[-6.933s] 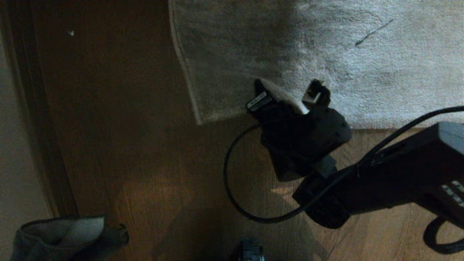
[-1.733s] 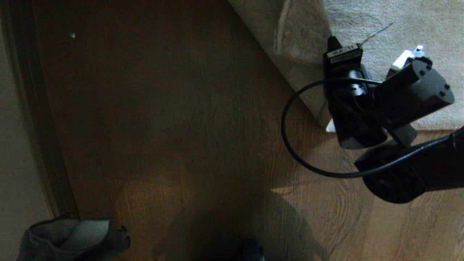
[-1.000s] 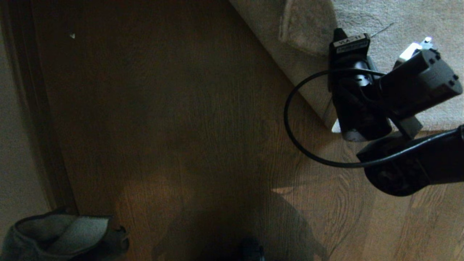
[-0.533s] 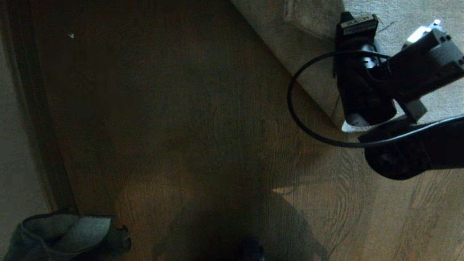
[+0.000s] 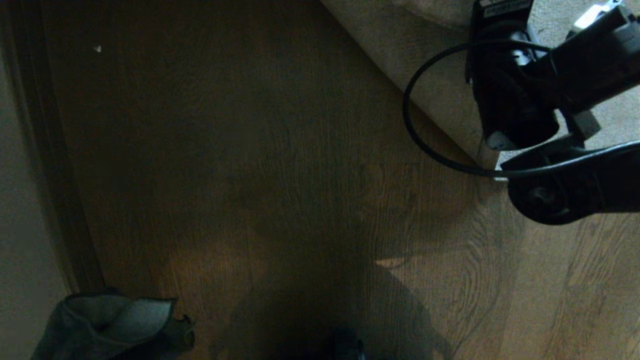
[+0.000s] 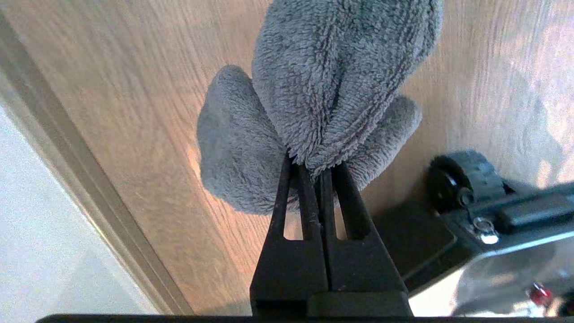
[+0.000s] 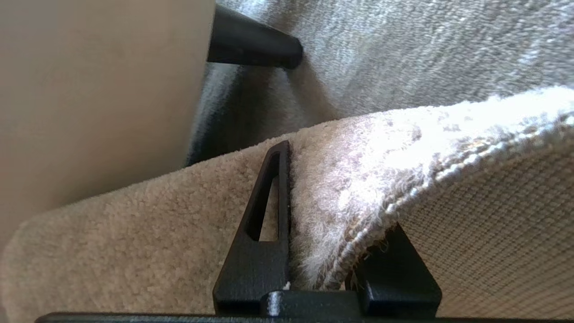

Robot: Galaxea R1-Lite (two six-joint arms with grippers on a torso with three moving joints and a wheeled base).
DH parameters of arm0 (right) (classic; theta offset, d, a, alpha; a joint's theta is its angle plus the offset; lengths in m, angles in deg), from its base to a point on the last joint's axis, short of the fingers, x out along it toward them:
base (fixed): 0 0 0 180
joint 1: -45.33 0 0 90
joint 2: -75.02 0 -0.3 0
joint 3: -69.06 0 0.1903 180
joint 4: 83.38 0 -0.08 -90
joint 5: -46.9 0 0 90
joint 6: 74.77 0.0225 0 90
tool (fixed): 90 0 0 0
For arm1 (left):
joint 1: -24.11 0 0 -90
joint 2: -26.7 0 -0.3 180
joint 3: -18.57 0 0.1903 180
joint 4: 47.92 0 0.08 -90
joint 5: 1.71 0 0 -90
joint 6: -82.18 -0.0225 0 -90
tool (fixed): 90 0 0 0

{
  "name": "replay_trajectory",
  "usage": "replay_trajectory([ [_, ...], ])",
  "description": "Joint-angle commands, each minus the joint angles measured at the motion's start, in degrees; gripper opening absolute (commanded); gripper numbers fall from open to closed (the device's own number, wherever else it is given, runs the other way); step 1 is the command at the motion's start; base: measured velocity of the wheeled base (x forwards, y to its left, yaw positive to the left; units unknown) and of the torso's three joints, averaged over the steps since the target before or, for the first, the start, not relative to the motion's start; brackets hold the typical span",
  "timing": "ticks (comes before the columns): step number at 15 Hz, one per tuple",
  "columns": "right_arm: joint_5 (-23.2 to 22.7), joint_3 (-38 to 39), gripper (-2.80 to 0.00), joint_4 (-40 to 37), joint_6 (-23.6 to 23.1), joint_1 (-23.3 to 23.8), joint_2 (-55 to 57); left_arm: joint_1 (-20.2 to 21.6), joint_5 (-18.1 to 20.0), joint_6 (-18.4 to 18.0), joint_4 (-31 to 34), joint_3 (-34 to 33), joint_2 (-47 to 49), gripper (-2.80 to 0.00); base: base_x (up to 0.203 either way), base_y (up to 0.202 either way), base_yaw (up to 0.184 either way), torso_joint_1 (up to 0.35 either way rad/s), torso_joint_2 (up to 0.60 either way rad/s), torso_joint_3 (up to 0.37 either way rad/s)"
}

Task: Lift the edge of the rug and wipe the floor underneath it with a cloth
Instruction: Lift up the carpet, then wipe the floor under the carpet with a rag

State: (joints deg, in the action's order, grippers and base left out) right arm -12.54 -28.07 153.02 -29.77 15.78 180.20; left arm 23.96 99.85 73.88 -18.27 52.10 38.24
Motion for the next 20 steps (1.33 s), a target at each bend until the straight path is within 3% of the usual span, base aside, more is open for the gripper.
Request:
replay_trajectory([
  [1, -0.06, -0.24, -2.8, 0.39, 0.27, -0.16, -0.06, -0.01, 0.25, -0.05, 0.04, 0.28, 3.37, -2.8, 0.0, 0.0, 0.0, 0.0, 0.0, 0.0],
  [5, 0.02, 0.29, -2.8, 0.74, 0.27, -0.07, 0.47, -0.05, 1.52, -0.05, -1.02, 3.25, 10.96, -2.8, 0.0, 0.0, 0.0, 0.0, 0.0, 0.0],
  [10, 0.02, 0.29, -2.8, 1.1, 0.27, -0.07, 1.5, -1.08, 4.33, -0.05, -8.0, 8.22, 26.38, -2.8, 0.0, 0.0, 0.0, 0.0, 0.0, 0.0],
  [15, 0.29, 0.83, -2.8, 1.17, 0.09, -0.07, 1.69, -12.89, 4.42, 1.42, -17.16, 9.36, 37.8, -2.8, 0.0, 0.0, 0.0, 0.0, 0.0, 0.0],
  [20, 0.29, 1.17, -2.8, 1.27, 0.09, -0.07, 2.54, -20.79, 4.25, 2.91, -25.32, 9.14, 50.26, -2.8, 0.0, 0.0, 0.0, 0.0, 0.0, 0.0],
])
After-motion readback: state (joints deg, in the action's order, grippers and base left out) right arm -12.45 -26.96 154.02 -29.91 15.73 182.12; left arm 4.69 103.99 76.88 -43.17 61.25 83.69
